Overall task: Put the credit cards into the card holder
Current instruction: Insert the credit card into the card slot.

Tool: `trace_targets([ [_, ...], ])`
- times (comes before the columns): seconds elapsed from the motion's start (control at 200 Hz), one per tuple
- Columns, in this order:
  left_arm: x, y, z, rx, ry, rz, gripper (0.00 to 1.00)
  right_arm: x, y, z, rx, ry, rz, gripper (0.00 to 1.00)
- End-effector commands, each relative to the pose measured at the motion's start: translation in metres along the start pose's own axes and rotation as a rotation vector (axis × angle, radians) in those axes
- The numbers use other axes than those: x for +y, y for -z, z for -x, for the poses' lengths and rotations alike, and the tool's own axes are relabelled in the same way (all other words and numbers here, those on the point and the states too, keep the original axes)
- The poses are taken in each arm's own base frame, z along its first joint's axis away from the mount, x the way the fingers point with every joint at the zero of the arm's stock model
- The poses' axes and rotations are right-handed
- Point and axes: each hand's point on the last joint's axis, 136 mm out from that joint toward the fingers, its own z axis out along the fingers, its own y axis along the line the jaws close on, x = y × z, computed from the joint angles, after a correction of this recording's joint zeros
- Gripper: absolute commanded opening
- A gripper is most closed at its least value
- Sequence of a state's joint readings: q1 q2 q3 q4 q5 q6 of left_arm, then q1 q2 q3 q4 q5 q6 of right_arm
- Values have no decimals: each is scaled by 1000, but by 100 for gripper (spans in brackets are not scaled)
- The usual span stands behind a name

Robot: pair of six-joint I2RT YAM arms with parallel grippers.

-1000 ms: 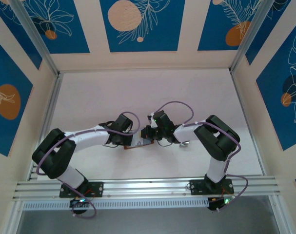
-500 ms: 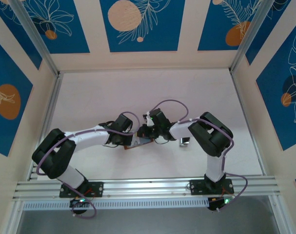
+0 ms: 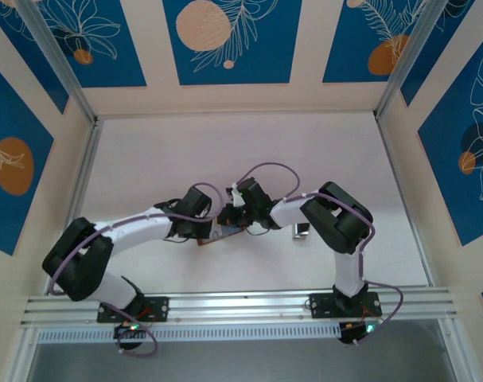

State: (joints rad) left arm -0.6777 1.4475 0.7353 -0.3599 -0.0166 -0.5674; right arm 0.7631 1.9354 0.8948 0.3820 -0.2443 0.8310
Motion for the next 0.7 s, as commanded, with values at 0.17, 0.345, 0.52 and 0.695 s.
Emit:
trace_targets([
  [0.17,20,9,-5,3,122,-9,4,-46,2,-41,101,-68,-173,5],
  [0.345,27,-4,-4,23,137,7,0,-42,7,-43,102,-44,-182,5],
  [0.52,30,-16,-3,44,111,30,0,-39,9,-43,106,-24,-199,7],
  [0.695,36,-26,-9,70,87,61,0,-35,0,-44,133,-7,-173,8],
])
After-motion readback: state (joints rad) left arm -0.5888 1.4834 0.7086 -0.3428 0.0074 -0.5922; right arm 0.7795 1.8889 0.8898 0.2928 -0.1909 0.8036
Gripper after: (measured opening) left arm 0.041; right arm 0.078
